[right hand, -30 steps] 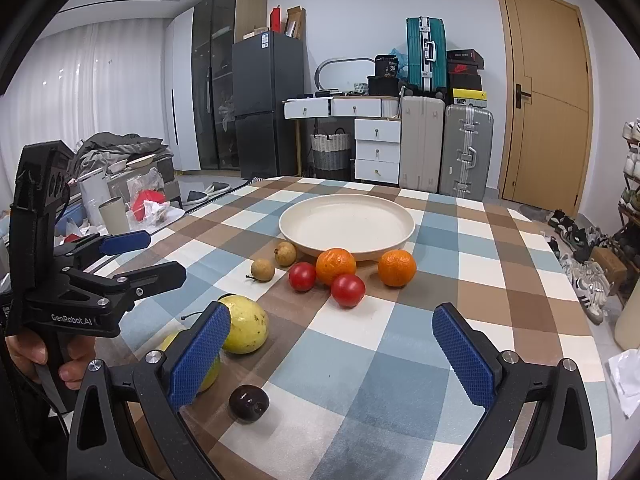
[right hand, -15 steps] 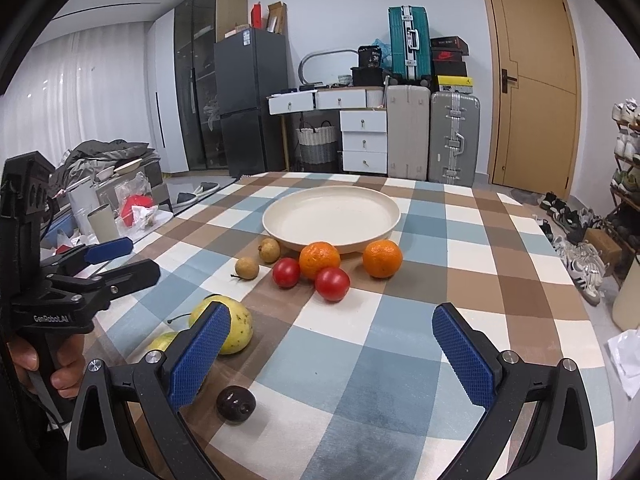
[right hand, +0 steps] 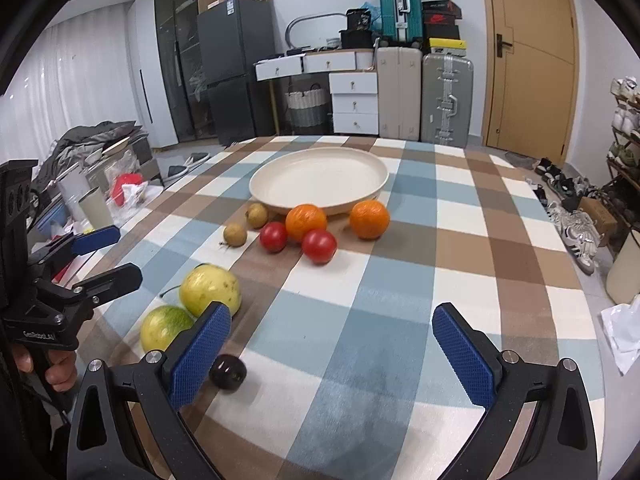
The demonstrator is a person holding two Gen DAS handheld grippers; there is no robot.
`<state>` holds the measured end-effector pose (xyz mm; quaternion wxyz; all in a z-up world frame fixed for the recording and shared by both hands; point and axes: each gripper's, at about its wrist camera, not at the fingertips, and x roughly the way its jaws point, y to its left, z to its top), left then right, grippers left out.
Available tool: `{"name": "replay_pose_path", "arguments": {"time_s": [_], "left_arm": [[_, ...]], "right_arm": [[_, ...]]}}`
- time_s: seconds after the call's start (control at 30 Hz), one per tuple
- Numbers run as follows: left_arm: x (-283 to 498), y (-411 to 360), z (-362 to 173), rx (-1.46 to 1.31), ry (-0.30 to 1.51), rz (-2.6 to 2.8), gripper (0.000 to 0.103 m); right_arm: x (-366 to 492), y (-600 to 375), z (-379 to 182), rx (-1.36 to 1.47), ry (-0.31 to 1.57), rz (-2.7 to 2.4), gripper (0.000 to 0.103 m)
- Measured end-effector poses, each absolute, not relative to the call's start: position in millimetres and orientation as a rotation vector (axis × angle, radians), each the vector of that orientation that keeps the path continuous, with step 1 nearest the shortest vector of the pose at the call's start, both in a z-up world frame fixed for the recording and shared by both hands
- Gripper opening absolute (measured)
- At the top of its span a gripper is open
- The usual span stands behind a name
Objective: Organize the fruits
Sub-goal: 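Grasp the large green-yellow fruit with the left tool while the right tool grasps the dark plum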
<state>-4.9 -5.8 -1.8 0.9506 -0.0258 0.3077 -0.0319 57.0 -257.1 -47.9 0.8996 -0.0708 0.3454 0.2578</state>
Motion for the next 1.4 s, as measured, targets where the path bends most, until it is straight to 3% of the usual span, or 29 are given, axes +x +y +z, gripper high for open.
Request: {"name": "replay_pose_path", "arguments": {"time_s": [0.23, 0.37, 0.6, 0.67, 0.73, 1.0, 1.23, 1.4], "left_arm": [[-10, -15, -13, -0.032, 0.708, -0.124, 0.103], [-9, -18, -21, -0.038, 0.751, -0.183, 0.102], [-7, -33, -30, 0.0, 0.808, -0.247, 0.092], [-6, -36, -32, 0.008, 0.815, -0.256, 0.089], [-5, -40, -35, 0.008, 0.821, -0.272, 0.084], [-4, -44, -38, -0.005, 0.837, -0.324, 0.05], [-6, -45, -38, -0.018, 0.825, -0.333, 0.048], [-11, -44, -32, -0.024, 0.796, -0.35, 0.048]], "right_arm": [[50, -245, -62, -0.202, 0.806, 0.583, 0.102], [45, -235, -69, -0.248, 0.827, 0.609, 0.092], [39, -219, -82, -0.302, 0.866, 0.66, 0.09], [38, -214, -86, -0.316, 0.878, 0.667, 0.082], [38, -211, -89, -0.319, 0.888, 0.673, 0.081], [35, -198, -96, -0.359, 0.892, 0.709, 0.062], [35, -196, -95, -0.352, 0.888, 0.733, 0.047], [29, -195, -94, -0.353, 0.881, 0.765, 0.03]]}}
